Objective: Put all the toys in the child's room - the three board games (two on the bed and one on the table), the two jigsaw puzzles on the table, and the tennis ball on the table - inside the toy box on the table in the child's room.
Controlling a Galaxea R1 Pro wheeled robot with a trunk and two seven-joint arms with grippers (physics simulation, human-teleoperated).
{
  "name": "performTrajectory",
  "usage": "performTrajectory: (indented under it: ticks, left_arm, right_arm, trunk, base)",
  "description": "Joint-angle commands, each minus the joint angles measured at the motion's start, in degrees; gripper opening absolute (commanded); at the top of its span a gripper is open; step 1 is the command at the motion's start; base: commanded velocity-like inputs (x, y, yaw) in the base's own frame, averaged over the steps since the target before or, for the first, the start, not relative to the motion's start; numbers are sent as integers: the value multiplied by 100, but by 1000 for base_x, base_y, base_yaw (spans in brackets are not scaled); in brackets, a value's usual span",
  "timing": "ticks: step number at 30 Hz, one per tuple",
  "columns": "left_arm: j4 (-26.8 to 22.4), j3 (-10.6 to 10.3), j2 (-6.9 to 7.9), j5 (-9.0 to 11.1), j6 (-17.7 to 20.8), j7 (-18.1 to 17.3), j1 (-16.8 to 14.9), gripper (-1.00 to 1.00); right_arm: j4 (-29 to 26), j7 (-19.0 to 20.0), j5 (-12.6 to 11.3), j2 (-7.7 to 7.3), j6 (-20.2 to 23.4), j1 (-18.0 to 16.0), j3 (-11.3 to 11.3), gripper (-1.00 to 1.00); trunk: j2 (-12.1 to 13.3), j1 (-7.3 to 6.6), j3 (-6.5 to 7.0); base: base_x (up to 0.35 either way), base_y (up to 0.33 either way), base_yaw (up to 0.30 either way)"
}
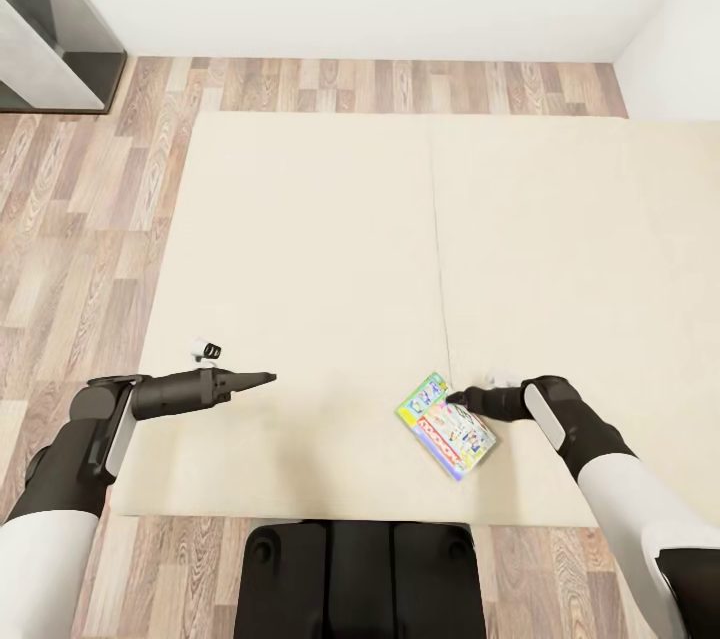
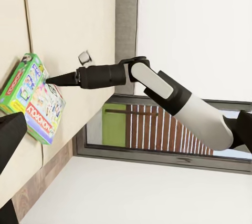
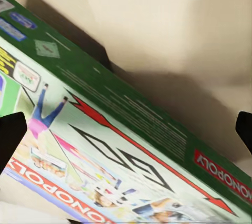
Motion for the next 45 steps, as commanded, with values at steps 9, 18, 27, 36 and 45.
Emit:
performTrajectory:
  ticks: [9, 18, 27, 36, 45]
  left_arm:
    - [0, -3, 0, -4, 66, -23, -1, 100]
    - [-3, 5, 1, -4, 73, -23, -1, 100]
    - [1, 6, 3, -4, 67, -23, -1, 100]
    - [-2, 6, 3, -4, 66, -23, -1, 100]
    - [-4, 24, 20, -4, 73, -23, -1, 100]
  right_arm:
    - [68, 26, 31, -7, 266, -3, 26, 100]
    - [81, 48, 26, 12, 300, 0, 28, 100]
    - [208, 85, 13, 227, 344, 5, 26, 100]
    - [325, 99, -11, 334, 557, 4, 21, 100]
    - [454, 112, -66, 349, 569, 6, 8, 100]
  trunk:
    - [-9, 3, -6]
    - [-9, 3, -6]
    - [-9, 3, -6]
    - [-9, 3, -6]
    - [-9, 3, -6]
  base:
    - [0, 0, 0]
    - [0, 0, 0]
    - [0, 0, 0]
    - [0, 0, 0]
    - [0, 0, 0]
